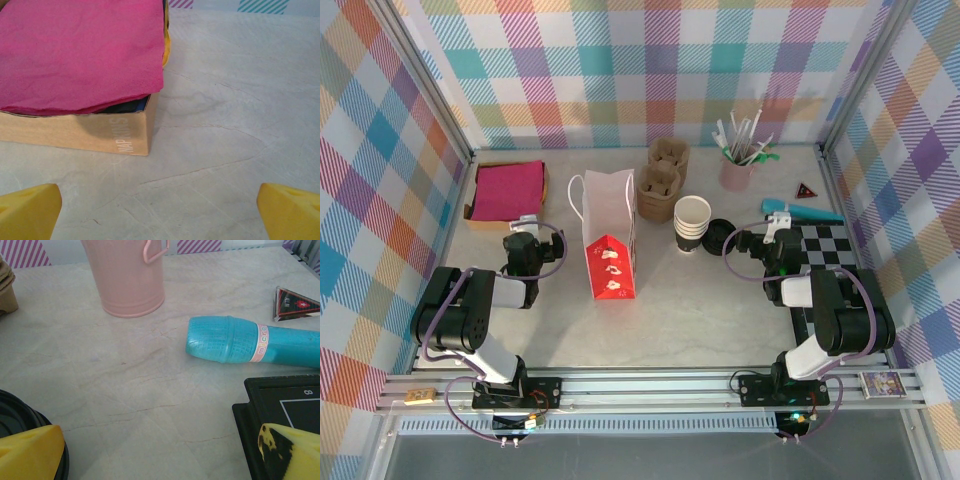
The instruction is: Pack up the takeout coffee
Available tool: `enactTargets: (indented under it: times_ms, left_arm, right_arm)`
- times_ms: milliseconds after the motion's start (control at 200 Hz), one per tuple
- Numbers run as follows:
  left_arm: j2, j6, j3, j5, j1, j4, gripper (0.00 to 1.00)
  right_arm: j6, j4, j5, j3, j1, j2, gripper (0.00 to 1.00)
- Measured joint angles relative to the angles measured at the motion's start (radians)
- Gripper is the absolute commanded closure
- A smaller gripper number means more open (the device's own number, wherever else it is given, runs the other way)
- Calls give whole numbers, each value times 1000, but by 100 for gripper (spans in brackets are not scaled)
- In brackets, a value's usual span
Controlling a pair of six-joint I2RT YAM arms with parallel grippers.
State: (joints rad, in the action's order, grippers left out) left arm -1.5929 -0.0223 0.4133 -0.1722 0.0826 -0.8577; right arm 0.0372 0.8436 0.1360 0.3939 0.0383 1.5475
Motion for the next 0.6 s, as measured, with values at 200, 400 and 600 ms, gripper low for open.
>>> enactTargets:
  times_ms: [200, 400, 600]
  left_arm:
    - [0, 0, 0, 0, 0, 0, 0]
    - [0, 0, 0, 0, 0, 0, 0]
    - [6, 4, 0, -13, 0, 9, 0]
  right_arm:
    - [0, 0, 0, 0, 0, 0, 1]
    - [0, 0, 0, 0, 0, 0, 1]
    - [0, -7, -2, 0, 0, -6, 1]
